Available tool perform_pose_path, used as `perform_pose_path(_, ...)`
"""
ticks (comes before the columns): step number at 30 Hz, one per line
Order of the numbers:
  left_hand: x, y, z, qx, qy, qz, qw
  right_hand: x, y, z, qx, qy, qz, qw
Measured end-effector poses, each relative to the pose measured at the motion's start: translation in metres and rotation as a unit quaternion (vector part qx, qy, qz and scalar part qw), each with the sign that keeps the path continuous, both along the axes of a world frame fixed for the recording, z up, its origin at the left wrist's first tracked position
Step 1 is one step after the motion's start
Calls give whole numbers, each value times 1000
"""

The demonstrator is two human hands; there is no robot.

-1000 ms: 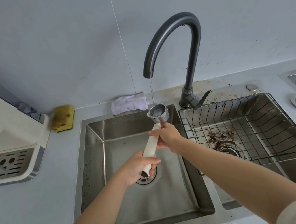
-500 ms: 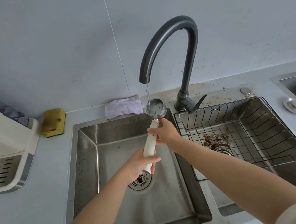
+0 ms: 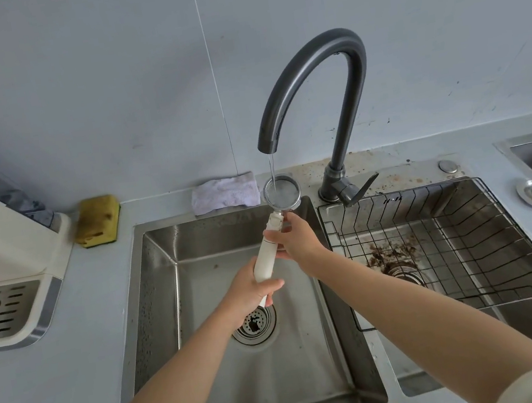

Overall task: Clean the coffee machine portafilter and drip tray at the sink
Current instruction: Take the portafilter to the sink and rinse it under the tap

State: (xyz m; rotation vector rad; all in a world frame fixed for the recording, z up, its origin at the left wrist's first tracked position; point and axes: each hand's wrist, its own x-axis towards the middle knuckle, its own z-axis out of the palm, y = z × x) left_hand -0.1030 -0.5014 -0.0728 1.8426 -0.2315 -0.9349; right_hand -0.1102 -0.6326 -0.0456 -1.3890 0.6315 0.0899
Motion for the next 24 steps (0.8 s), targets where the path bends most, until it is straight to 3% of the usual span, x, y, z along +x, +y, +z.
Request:
perform_pose_path(15,-6,11,6,135,-122,79,980,9,16,-3,103,-8,21,994)
perform_pose_path(24,-17,16,11,281,-226,68,930,11,20,-2,146,14,53,988)
